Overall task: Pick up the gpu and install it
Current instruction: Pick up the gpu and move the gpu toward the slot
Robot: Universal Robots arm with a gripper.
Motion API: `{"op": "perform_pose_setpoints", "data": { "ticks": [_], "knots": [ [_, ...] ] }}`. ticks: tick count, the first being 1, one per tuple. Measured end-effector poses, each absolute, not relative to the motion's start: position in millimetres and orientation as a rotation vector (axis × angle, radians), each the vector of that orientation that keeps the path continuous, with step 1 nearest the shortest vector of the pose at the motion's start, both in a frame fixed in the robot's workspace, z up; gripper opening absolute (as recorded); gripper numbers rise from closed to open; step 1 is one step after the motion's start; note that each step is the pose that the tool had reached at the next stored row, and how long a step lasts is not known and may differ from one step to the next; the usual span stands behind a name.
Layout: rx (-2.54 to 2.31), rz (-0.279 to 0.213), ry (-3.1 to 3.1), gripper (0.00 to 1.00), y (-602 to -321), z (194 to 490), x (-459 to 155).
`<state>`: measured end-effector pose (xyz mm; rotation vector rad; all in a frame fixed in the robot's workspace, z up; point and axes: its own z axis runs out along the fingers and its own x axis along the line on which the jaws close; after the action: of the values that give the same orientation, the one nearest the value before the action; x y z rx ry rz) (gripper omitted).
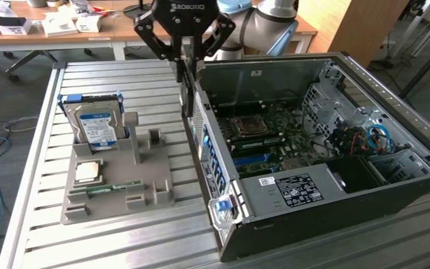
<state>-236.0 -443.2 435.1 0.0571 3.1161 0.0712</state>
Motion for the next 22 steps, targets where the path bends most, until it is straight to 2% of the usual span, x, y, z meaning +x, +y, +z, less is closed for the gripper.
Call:
{"op": "perform_pose_setpoints", "data": {
  "ticks": [22],
  "knots": [
    [0.057,0.071,3.116,0.26,-443,435,-154]
  ]
}}
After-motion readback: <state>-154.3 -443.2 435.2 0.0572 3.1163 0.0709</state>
